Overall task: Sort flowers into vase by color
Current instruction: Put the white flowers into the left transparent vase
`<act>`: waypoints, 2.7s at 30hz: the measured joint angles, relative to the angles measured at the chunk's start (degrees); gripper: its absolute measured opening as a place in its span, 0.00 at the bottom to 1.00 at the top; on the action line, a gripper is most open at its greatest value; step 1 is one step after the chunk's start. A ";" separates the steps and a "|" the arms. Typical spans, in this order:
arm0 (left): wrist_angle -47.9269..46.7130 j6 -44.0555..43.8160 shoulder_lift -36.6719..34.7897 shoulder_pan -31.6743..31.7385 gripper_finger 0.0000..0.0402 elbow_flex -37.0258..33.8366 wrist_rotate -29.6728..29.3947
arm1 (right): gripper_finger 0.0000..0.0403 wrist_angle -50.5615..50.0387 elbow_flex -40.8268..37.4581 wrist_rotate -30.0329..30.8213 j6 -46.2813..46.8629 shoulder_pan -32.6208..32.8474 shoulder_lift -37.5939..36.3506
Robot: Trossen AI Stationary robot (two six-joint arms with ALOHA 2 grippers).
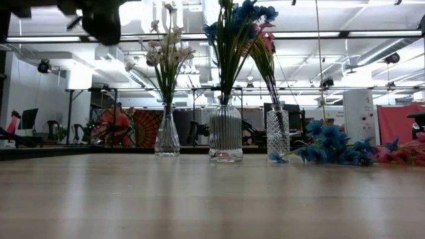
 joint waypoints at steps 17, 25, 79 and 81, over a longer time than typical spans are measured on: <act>5.52 15.08 -0.07 2.38 0.00 8.95 14.43 | 0.58 16.85 -3.43 8.77 -6.39 -4.39 10.82; 3.42 14.87 1.61 3.65 0.00 11.11 16.24 | 0.58 46.95 -3.43 3.95 -35.09 -8.43 12.67; -11.58 9.73 -8.38 3.14 0.54 2.50 -12.70 | 0.07 18.07 9.69 -12.86 -37.30 -22.15 4.97; -19.16 2.87 -13.45 5.18 0.52 -1.09 -0.50 | 0.07 13.39 12.72 -17.02 -36.13 -23.96 4.31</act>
